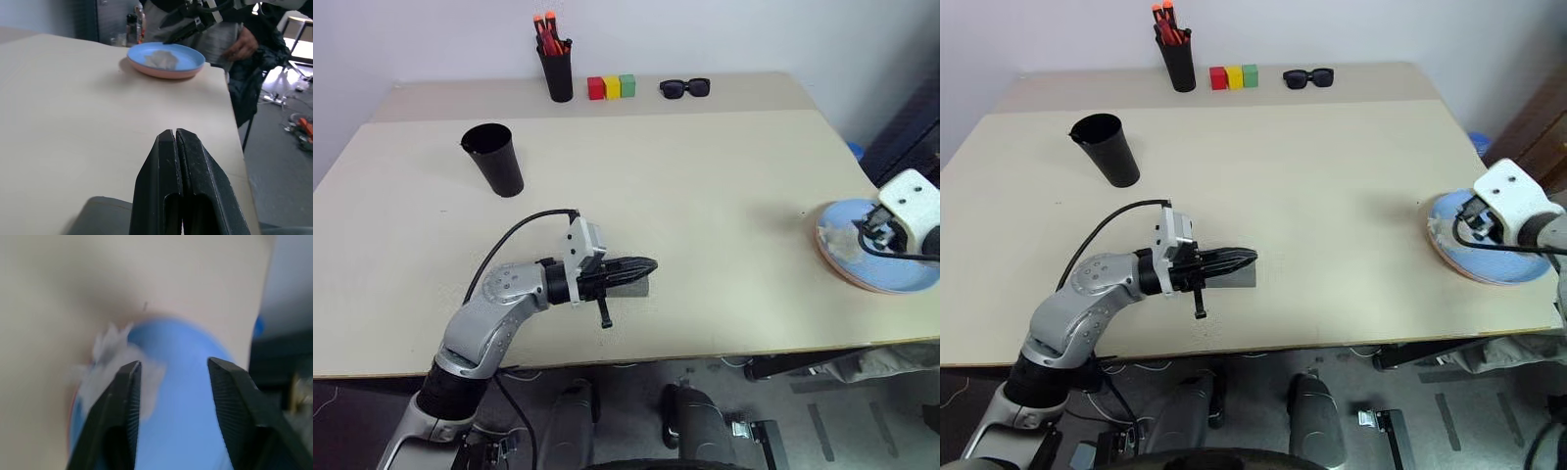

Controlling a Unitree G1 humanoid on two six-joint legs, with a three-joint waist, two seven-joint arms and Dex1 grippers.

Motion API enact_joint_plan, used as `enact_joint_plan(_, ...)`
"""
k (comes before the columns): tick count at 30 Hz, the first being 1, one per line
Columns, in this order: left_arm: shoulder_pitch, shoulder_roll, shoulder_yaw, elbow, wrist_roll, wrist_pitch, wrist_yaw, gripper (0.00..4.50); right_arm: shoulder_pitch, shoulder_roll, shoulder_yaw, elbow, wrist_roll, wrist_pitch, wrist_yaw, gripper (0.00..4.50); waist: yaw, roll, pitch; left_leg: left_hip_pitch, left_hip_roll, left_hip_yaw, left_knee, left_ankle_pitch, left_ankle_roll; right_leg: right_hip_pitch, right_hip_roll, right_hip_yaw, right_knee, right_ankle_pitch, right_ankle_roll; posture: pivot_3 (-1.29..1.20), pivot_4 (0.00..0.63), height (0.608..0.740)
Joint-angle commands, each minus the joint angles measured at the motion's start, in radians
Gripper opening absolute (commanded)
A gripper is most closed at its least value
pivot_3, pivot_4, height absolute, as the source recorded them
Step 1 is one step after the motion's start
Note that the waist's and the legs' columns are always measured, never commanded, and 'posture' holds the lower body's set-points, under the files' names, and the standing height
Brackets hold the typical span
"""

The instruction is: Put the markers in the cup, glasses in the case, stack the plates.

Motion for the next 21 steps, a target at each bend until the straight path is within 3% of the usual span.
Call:
enact_joint_plan(1,0.033,0.026,0.102,-0.004,0.018,-0.049,0.048,0.0,-0.097,0.074,0.033,-0.021,0.057,-0.072,0.008,1.86,-0.003,0.0,0.0,0.0,0.0,0.0,0.0,0.0,0.0,0.0,0.0,0.0,0.0,0.0,0.0,0.0,0.15,0.74)
enact_joint_plan(10,0.226,0.121,0.366,-0.003,0.097,-0.122,0.191,0.0,-0.266,0.318,0.104,0.079,0.228,-0.114,0.097,1.86,-0.013,-0.001,0.001,-0.001,0.0,0.0,-0.001,0.001,0.001,0.0,0.0,0.0,0.0,0.0,0.0,0.0,0.15,0.74)
enact_joint_plan(14,0.312,0.127,0.44,-0.046,0.089,-0.125,0.229,0.0,-0.284,0.348,0.131,0.134,0.245,-0.148,0.151,1.86,-0.006,0.0,0.001,-0.001,0.0,0.0,-0.001,0.0,0.0,-0.001,0.0,0.0,0.0,0.0,0.0,0.0,0.15,0.74)
enact_joint_plan(21,0.381,0.086,0.46,-0.139,0.062,-0.085,0.31,0.0,-0.327,0.373,0.163,0.229,0.245,-0.188,0.194,1.86,-0.007,0.0,0.001,-0.001,0.0,0.0,-0.002,0.0,0.0,-0.001,0.0,0.0,-0.001,0.0,-0.001,0.0,0.15,0.74)
